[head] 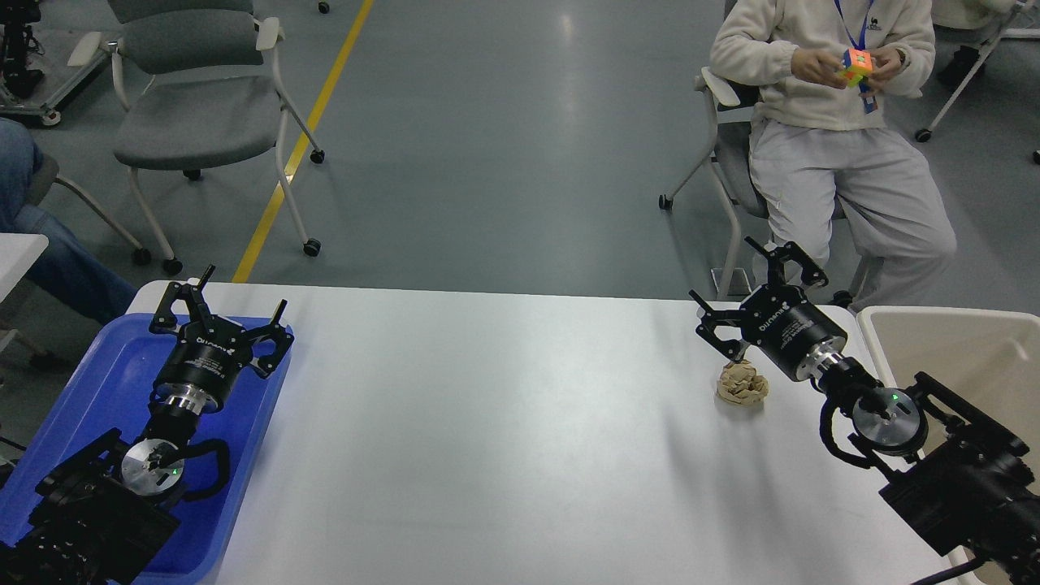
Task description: Tidy desktop
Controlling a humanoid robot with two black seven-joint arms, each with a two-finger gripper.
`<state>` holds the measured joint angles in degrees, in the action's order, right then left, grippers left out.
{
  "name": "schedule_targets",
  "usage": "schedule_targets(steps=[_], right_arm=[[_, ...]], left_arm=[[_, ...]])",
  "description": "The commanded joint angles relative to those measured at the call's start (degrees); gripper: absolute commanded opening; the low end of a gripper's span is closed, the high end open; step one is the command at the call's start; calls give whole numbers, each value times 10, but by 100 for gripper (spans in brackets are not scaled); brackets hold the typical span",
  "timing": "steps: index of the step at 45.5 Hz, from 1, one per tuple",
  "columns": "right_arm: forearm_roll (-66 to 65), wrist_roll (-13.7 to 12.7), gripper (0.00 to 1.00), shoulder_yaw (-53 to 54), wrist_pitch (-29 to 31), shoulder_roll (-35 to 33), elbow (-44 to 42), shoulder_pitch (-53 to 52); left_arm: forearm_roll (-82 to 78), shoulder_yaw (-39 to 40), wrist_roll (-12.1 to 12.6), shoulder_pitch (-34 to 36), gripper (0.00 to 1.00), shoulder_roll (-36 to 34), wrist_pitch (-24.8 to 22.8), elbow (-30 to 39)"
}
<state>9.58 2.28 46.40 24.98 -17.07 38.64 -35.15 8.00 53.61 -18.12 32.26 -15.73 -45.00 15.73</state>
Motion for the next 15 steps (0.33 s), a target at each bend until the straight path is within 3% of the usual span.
schedule_targets(steps=[1, 15], right_arm=[[4, 1, 100, 0, 25, 2, -17, 7], [4, 1, 100, 4, 27, -1, -18, 10]], left_arm=[[0, 0, 0, 0, 100, 0, 0, 0], [0, 0, 0, 0, 100, 0, 0, 0]])
